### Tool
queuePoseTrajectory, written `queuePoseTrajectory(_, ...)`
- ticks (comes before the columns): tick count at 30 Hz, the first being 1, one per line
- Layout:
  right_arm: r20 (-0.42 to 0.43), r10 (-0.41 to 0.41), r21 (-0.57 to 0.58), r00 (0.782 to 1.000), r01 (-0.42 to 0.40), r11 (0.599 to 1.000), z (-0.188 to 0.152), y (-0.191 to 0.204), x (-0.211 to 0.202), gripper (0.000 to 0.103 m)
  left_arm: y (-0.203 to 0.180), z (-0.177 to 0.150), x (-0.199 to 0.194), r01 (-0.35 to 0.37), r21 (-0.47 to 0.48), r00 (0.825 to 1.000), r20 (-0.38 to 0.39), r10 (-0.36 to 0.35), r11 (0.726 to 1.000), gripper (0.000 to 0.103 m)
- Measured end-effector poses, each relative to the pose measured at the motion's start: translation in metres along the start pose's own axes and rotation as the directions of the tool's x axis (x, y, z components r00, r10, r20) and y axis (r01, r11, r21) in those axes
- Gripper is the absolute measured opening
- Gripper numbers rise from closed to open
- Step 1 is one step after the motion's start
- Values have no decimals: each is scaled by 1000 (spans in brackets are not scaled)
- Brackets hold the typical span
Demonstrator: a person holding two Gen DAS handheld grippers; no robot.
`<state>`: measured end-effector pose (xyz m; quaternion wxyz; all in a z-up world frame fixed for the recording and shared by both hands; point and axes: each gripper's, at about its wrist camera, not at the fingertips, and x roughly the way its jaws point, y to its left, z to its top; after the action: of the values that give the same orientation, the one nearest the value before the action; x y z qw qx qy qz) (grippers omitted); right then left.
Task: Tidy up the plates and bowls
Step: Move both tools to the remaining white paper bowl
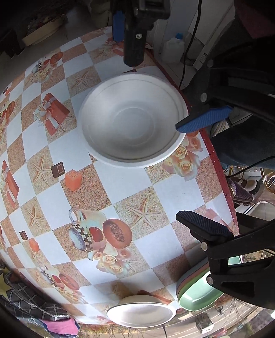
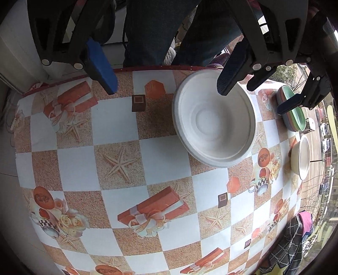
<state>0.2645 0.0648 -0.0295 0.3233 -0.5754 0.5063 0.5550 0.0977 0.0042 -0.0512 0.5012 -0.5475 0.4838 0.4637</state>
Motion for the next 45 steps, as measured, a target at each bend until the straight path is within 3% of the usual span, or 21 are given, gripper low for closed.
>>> queuePoseTrajectory(4, -31, 18, 32, 999, -17, 999, -1, 1, -3, 96, 22, -15, 1, 24, -69, 1000, -4, -24, 997, 80)
queuePoseTrajectory(6, -58, 69, 46, 996, -67, 997, -1, 8, -4, 96, 33, -20, 1, 43, -113, 999, -8, -44, 993, 80)
queuePoseTrajectory(15, -125, 150, -117, 981, -165, 979, -2, 96, -12, 96, 82, -33, -12, 51, -244, 998, 34, -44, 969, 81)
queuePoseTrajectory(21, -197, 196, -146, 961, -227, 963, -5, 140, -1, 96, 115, -48, -12, 66, -318, 998, 44, -55, 946, 81)
queuePoseTrajectory(23, -215, 198, -159, 956, -235, 959, -7, 152, 2, 102, 117, -51, -13, 75, -350, 997, 48, -61, 934, 81)
queuePoseTrajectory(32, -223, 168, -219, 960, -217, 951, 0, 192, 8, 102, 160, -72, -15, 100, -447, 994, 84, -69, 889, 81)
queuePoseTrajectory(45, -184, 104, -240, 977, -147, 960, 37, 238, 15, 102, 226, -68, -30, 113, -558, 989, 138, -41, 822, 81)
